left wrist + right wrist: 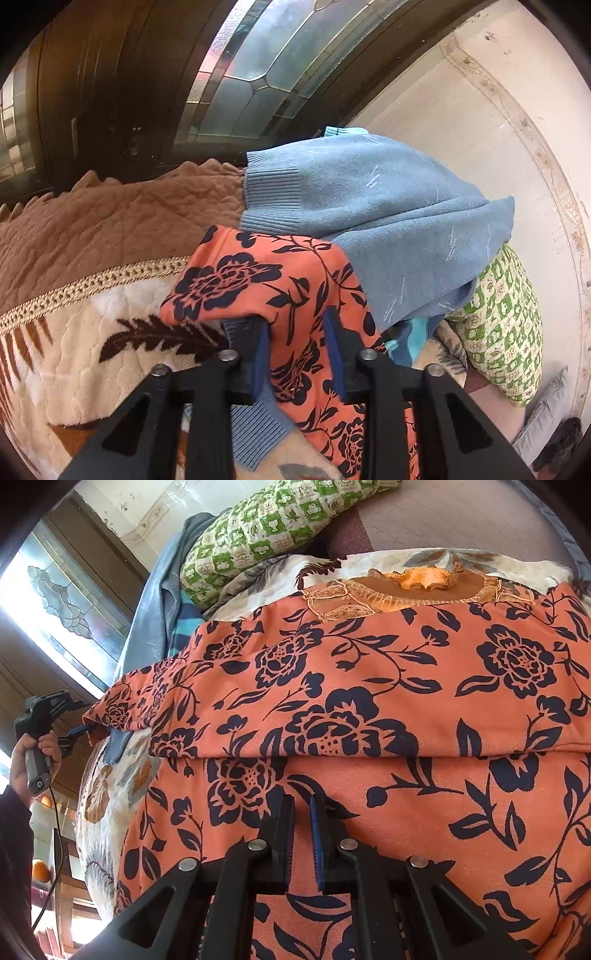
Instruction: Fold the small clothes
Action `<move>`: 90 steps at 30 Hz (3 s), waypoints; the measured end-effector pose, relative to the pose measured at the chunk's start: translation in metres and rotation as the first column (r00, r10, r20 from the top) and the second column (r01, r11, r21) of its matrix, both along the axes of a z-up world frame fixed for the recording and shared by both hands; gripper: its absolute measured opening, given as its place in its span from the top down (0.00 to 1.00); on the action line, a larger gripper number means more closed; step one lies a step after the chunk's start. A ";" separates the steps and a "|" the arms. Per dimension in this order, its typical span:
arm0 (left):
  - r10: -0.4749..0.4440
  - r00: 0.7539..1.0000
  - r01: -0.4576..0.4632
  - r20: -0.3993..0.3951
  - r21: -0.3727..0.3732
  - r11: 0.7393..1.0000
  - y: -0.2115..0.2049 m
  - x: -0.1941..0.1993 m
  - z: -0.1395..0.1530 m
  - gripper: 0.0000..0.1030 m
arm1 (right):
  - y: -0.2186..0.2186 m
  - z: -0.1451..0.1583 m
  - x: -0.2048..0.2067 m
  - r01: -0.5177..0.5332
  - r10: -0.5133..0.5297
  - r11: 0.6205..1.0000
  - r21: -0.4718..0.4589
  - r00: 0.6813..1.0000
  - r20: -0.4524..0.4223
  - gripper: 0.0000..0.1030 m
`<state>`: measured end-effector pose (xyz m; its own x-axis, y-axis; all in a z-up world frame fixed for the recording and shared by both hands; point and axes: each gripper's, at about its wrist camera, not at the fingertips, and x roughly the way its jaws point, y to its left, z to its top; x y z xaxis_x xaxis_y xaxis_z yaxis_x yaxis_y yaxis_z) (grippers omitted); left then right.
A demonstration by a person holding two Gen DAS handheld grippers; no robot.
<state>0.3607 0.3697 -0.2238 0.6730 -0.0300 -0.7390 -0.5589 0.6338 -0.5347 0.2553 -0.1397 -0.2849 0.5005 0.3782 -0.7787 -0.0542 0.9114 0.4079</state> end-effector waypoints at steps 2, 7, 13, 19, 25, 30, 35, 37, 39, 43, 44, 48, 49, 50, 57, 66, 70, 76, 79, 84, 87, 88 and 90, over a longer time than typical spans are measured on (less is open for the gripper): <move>-0.015 1.000 0.016 -0.020 0.046 0.999 -0.004 0.009 0.002 0.94 | 0.000 0.000 0.001 -0.004 0.004 1.000 -0.005 1.000 0.002 0.90; -0.063 0.998 0.061 0.008 0.154 0.986 -0.027 0.007 0.022 0.96 | -0.006 0.001 0.003 0.012 -0.012 1.000 0.024 1.000 -0.005 0.90; -0.350 0.933 0.297 0.085 0.368 0.881 -0.132 -0.009 0.087 0.96 | -0.045 0.011 0.002 0.146 -0.146 0.983 0.108 0.989 -0.007 0.89; -0.630 0.771 0.517 0.096 0.483 0.707 -0.279 -0.025 0.128 0.96 | -0.101 0.022 -0.009 0.303 -0.306 0.932 0.199 0.952 -0.016 0.89; -0.817 0.576 0.728 0.037 0.431 0.533 -0.439 -0.036 0.105 0.95 | -0.160 0.028 -0.030 0.444 -0.450 0.856 0.267 0.892 -0.039 0.89; -0.919 0.328 0.883 -0.219 0.416 0.216 -0.548 -0.063 0.052 0.62 | -0.199 0.022 -0.044 0.550 -0.554 0.780 0.301 0.829 -0.078 0.89; -0.925 0.361 0.820 -0.120 0.513 0.254 -0.514 -0.090 0.068 0.31 | -0.210 0.025 -0.048 0.558 -0.565 0.775 0.296 0.822 -0.072 0.88; -0.896 0.443 0.775 -0.037 0.518 0.362 -0.478 -0.085 0.079 0.23 | -0.208 0.027 -0.048 0.550 -0.557 0.783 0.291 0.828 -0.066 0.88; -0.830 0.557 0.700 0.023 0.525 0.484 -0.439 -0.079 0.082 0.15 | -0.203 0.030 -0.046 0.538 -0.547 0.794 0.283 0.836 -0.053 0.88; -0.678 0.734 0.584 -0.032 0.537 0.608 -0.377 -0.056 0.052 0.15 | -0.179 0.047 -0.041 0.428 -0.450 0.864 0.266 0.892 0.028 0.88; -0.634 0.771 0.558 -0.054 0.538 0.632 -0.364 -0.049 0.041 0.15 | -0.169 0.051 -0.037 0.371 -0.397 0.889 0.269 0.917 0.048 0.88; -0.552 0.831 0.514 -0.064 0.466 0.720 -0.327 -0.032 -0.001 0.17 | -0.121 0.052 -0.020 0.167 -0.189 0.946 0.276 0.981 0.052 0.88; -0.545 0.834 0.518 -0.087 0.467 0.717 -0.325 -0.028 -0.011 0.19 | -0.107 0.051 -0.018 0.114 -0.134 0.957 0.268 0.989 0.059 0.88; -0.547 0.828 0.531 -0.118 0.479 0.699 -0.328 -0.025 -0.019 0.24 | -0.092 0.050 -0.017 0.067 -0.086 0.966 0.251 0.994 0.067 0.88; -0.520 0.805 0.588 -0.287 0.508 0.630 -0.335 -0.010 -0.064 0.31 | -0.019 0.034 0.020 -0.011 0.000 0.984 0.180 0.998 0.059 0.88; -0.527 0.796 0.603 -0.299 0.477 0.640 -0.330 -0.009 -0.062 0.30 | -0.146 0.054 0.011 0.501 -0.508 0.861 0.085 0.854 0.111 0.90; -0.517 0.801 0.596 -0.302 0.489 0.637 -0.330 -0.011 -0.059 0.31 | -0.217 0.058 -0.022 0.694 -0.710 0.704 0.152 0.694 0.120 0.88; -0.495 0.830 0.542 -0.255 0.575 0.613 -0.333 -0.022 -0.038 0.32 | -0.186 0.065 0.002 0.500 -0.523 0.848 0.173 0.842 0.130 0.88; -0.483 0.809 0.583 -0.334 0.563 0.586 -0.335 -0.015 -0.055 0.32 | -0.165 0.032 0.028 0.441 -0.440 0.895 0.064 0.897 -0.035 0.88; -0.477 0.828 0.554 -0.295 0.568 0.609 -0.332 -0.018 -0.044 0.32 | -0.161 0.034 0.020 0.434 -0.433 0.898 0.073 0.901 -0.023 0.85; -0.498 0.833 0.538 -0.240 0.558 0.632 -0.331 -0.023 -0.032 0.32 | -0.148 0.045 0.017 0.386 -0.389 0.921 0.059 0.920 0.055 0.85; -0.511 0.825 0.549 -0.241 0.553 0.626 -0.333 -0.023 -0.032 0.31 | -0.143 0.041 0.020 0.366 -0.368 0.929 0.047 0.929 0.035 0.85; -0.525 0.787 0.611 -0.325 0.532 0.586 -0.339 -0.017 -0.046 0.27 | -0.137 0.019 0.030 0.323 -0.320 0.945 0.038 0.944 -0.079 0.76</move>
